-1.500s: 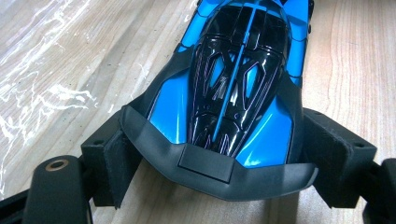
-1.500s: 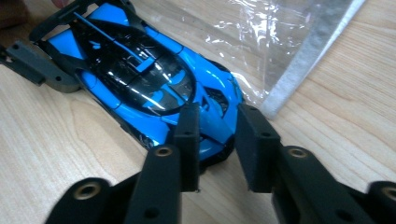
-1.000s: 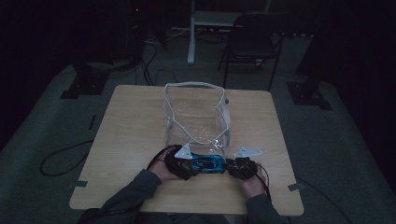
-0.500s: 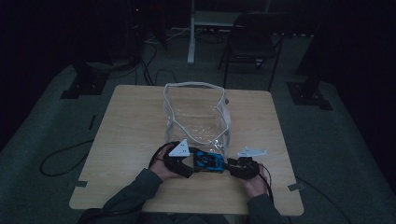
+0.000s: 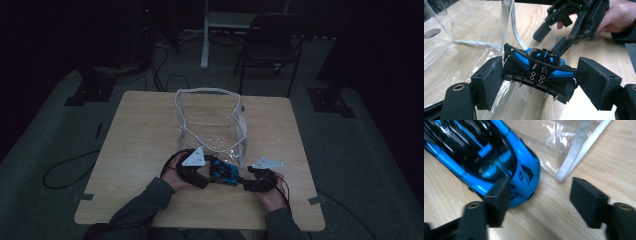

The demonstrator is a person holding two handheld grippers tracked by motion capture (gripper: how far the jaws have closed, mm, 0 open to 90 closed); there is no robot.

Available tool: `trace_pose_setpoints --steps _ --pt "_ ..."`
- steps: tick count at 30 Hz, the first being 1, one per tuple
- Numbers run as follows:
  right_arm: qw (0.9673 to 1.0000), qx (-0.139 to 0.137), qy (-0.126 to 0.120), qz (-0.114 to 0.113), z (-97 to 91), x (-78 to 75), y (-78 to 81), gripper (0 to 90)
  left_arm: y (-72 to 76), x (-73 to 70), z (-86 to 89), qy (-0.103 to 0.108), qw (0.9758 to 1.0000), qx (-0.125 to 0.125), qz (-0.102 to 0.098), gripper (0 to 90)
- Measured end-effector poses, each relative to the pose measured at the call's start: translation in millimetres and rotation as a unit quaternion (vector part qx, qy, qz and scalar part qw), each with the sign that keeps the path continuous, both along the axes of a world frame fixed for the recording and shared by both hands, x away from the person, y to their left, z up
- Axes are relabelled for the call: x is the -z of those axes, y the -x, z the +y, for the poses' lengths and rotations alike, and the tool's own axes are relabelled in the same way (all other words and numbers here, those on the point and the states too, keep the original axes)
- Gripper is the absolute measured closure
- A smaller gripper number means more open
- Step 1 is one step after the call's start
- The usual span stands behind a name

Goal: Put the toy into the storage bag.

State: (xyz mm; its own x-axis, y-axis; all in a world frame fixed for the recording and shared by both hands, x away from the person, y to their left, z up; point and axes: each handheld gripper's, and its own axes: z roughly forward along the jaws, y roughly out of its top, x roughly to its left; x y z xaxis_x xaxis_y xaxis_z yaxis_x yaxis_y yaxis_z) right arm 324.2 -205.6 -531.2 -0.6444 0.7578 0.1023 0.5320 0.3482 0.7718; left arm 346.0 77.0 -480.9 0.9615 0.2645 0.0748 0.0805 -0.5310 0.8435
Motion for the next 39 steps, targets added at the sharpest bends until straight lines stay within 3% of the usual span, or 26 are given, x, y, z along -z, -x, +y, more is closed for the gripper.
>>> trace_pose_setpoints --steps 3,7,9,12,14,17,24,29,34,37,39 --pt "0.9994 -0.020 -0.012 -0.026 3.0 -5.3 3.4 24.9 -0.1 0.5 -1.0 -0.003 1.0000 0.001 0.000 23.3" --pt "0.9945 -0.084 -0.020 -0.058 12.9 -12.2 11.1 19.9 -0.1 0.8 -2.0 -0.004 1.0000 0.002 0.002 23.3" --pt "0.9907 -0.113 0.002 -0.076 22.8 -13.8 14.6 18.2 0.0 1.1 -3.0 -0.006 1.0000 0.002 0.001 23.4" --pt "0.9859 -0.142 0.025 -0.085 36.2 -14.4 16.5 13.6 -0.6 0.4 -4.4 -0.011 0.9999 0.005 0.002 23.4" --pt "0.9817 -0.165 0.029 -0.090 40.7 -15.9 15.8 9.8 -0.8 -0.1 -5.1 -0.010 0.9999 0.004 0.003 23.4" --pt "0.9789 -0.170 0.035 -0.107 42.6 -20.0 12.8 9.8 -0.2 -1.6 -6.2 -0.015 0.9999 0.005 0.001 23.4" --pt "0.9770 -0.174 0.062 -0.107 46.6 -18.5 1.9 9.9 1.8 -6.1 -8.4 -0.019 0.9997 0.013 -0.003 23.5" --pt "0.9687 -0.202 0.088 -0.115 54.0 -20.5 -1.0 10.3 2.6 -9.7 -10.5 -0.018 0.9996 0.020 -0.003 23.5" --pt "0.9653 -0.219 0.090 -0.111 59.5 -15.8 -6.3 18.9 4.1 -13.4 -13.3 -0.019 0.9994 0.028 -0.005 23.5" --pt "0.9617 -0.220 0.097 -0.131 60.1 -15.3 -2.4 20.9 4.3 -14.8 -14.0 -0.022 0.9992 0.033 -0.008 23.4" --pt "0.9598 -0.228 0.096 -0.133 58.8 -15.7 -1.6 21.9 3.8 -15.1 -14.2 -0.019 0.9991 0.038 -0.004 23.3"
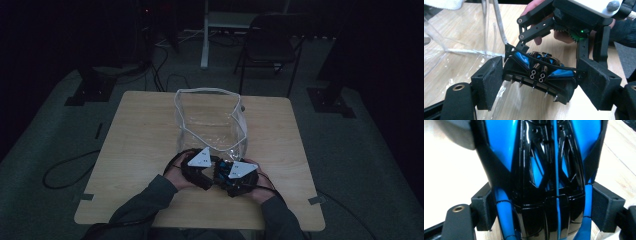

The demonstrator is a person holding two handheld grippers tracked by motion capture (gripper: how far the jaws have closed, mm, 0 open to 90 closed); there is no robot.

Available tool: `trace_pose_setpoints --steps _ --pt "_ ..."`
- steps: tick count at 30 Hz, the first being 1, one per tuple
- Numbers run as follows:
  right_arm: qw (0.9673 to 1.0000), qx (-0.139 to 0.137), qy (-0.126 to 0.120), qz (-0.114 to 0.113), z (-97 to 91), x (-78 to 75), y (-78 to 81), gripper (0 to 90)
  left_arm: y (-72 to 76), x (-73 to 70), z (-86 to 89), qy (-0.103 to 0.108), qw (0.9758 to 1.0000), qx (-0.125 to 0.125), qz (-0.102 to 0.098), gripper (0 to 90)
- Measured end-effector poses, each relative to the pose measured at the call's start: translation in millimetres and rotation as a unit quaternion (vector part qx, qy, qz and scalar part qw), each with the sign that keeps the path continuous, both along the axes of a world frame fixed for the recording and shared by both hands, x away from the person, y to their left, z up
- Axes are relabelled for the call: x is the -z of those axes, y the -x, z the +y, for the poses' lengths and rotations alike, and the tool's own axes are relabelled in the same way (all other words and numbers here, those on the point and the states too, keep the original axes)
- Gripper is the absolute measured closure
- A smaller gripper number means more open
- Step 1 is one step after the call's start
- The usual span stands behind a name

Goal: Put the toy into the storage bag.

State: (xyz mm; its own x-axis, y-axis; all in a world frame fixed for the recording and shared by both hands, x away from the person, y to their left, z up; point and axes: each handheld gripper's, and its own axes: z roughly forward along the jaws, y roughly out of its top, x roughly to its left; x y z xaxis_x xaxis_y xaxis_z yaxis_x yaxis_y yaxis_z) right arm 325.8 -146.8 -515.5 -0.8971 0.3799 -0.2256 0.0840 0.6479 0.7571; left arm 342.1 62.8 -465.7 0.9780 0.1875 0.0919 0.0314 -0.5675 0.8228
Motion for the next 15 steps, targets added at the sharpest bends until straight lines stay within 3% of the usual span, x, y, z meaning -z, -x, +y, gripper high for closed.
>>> trace_pose_setpoints --steps 9,15 --pt "0.9992 -0.033 -0.016 -0.015 -6.4 0.5 3.0 24.6 -5.0 0.6 1.4 0.018 0.9992 0.028 0.022 22.7" --pt "0.9985 -0.042 -0.027 -0.021 -9.5 0.3 5.6 24.8 -10.2 -0.6 4.3 0.043 0.9961 0.048 0.061 20.2"
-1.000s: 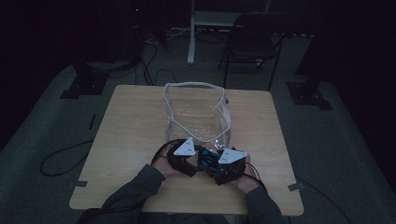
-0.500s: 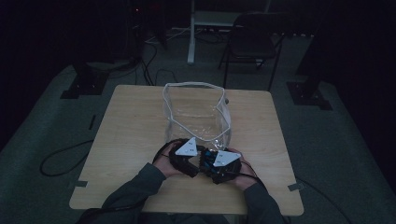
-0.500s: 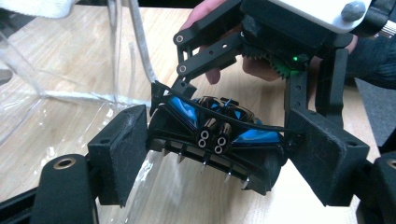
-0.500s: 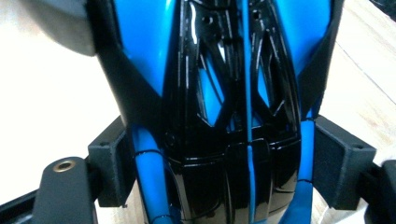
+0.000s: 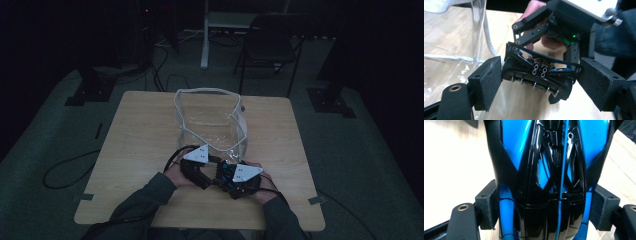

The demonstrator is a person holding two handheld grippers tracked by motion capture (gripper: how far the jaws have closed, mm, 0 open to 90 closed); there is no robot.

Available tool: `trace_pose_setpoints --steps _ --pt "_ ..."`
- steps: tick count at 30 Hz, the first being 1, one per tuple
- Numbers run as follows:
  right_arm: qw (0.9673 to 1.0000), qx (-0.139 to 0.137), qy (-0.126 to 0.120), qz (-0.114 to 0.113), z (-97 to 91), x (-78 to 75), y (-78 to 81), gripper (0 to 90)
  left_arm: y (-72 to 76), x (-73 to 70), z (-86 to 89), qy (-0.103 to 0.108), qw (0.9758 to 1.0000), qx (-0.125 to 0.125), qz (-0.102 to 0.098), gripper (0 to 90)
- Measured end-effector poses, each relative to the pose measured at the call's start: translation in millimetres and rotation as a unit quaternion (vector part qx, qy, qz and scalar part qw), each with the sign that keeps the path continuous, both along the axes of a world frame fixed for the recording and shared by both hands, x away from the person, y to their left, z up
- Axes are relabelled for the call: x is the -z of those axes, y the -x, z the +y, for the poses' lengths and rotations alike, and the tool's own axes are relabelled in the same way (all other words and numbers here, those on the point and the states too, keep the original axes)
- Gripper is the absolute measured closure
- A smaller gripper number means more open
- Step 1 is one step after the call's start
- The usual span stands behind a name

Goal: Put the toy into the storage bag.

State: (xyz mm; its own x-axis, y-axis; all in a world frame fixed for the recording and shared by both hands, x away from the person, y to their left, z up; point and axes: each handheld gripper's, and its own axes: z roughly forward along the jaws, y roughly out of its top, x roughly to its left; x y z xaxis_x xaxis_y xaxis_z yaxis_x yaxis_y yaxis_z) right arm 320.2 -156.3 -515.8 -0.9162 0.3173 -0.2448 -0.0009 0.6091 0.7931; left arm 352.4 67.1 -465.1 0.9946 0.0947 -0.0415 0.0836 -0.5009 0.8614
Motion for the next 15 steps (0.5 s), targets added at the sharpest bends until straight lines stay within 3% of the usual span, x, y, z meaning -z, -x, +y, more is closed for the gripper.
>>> trace_pose_setpoints --steps 5,12,15 --pt "1.0000 -0.006 -0.004 -0.002 -1.6 -0.7 0.9 24.9 0.9 2.1 -2.8 -0.010 0.9998 0.015 0.000 15.3" --pt "0.9997 -0.021 -0.010 0.005 0.5 -1.1 1.4 24.9 7.9 2.9 -11.9 -0.023 0.9985 0.025 -0.043 14.9" --pt "0.9996 -0.026 -0.012 0.009 1.1 -1.3 2.1 24.8 8.6 3.8 -12.4 -0.028 0.9982 0.030 -0.043 15.0"
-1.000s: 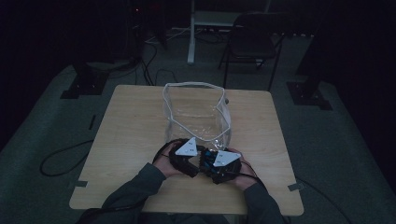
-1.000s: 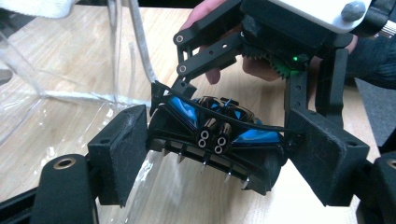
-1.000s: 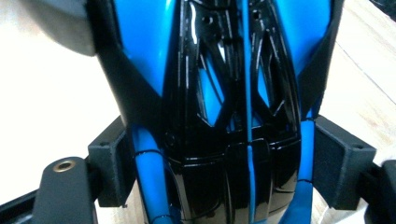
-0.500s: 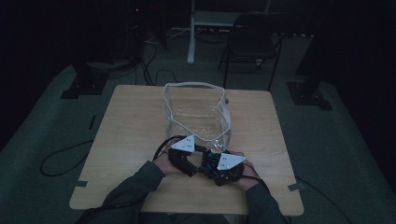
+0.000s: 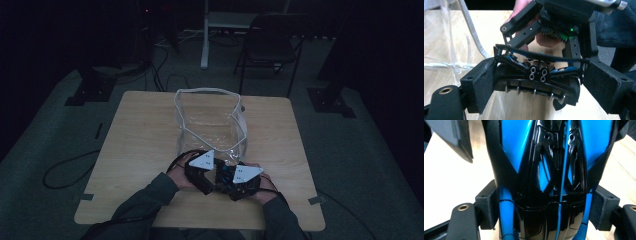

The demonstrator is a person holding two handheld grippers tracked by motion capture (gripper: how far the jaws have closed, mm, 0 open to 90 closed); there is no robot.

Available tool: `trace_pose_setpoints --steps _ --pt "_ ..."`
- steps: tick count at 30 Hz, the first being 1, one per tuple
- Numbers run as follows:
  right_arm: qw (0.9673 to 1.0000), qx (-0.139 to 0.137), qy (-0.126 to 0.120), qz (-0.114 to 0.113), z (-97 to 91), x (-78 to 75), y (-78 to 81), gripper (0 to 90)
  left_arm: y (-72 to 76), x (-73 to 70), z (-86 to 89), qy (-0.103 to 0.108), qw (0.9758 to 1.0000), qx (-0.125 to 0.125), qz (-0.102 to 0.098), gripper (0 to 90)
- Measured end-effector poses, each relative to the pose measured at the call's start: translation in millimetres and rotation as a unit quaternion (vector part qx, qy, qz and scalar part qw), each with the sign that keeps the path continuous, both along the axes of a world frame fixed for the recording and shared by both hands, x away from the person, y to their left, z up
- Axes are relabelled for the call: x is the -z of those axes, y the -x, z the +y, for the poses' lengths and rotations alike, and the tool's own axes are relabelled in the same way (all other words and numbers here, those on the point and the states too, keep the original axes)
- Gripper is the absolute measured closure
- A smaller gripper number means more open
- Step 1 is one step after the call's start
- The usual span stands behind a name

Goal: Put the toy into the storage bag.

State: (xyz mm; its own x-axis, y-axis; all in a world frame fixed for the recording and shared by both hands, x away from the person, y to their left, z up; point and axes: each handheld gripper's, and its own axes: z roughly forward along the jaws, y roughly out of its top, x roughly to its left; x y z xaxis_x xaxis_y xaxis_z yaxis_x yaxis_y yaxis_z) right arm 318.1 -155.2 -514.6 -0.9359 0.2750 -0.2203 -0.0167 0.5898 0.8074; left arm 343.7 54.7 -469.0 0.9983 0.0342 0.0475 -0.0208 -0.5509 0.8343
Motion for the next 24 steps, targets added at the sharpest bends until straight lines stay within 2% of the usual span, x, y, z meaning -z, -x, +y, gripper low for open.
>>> trace_pose_setpoints --steps 3,8,10,12,14,17,24 --pt "1.0000 -0.005 -0.003 0.007 -1.0 0.3 0.1 24.9 -0.5 -0.1 0.2 -0.006 0.9999 -0.009 -0.005 22.8" --pt "0.9999 -0.006 -0.006 0.011 -2.1 0.1 -0.7 24.8 2.5 -2.8 -1.9 -0.013 0.9996 -0.017 -0.019 23.7" --pt "0.9998 -0.005 -0.011 0.018 -3.0 -0.2 -2.3 24.5 3.1 -3.8 -2.5 -0.010 0.9996 -0.020 -0.019 24.0" --pt "0.9990 -0.006 -0.021 0.038 -3.9 -1.1 -4.2 23.8 3.9 -5.2 -2.9 -0.005 0.9995 -0.023 -0.020 24.2" --pt "0.9982 0.001 -0.026 0.053 -3.8 -1.6 -5.1 22.7 4.4 -6.8 -3.6 -0.010 0.9994 -0.024 -0.024 24.3" --pt "0.9976 0.008 -0.030 0.062 -3.9 -1.3 -5.0 22.0 5.2 -8.4 -3.8 -0.013 0.9992 -0.025 -0.027 24.4" --pt "0.9966 0.017 -0.034 0.073 -9.9 -2.1 -3.2 19.6 6.5 -13.6 0.2 -0.004 0.9988 -0.035 -0.034 24.5"
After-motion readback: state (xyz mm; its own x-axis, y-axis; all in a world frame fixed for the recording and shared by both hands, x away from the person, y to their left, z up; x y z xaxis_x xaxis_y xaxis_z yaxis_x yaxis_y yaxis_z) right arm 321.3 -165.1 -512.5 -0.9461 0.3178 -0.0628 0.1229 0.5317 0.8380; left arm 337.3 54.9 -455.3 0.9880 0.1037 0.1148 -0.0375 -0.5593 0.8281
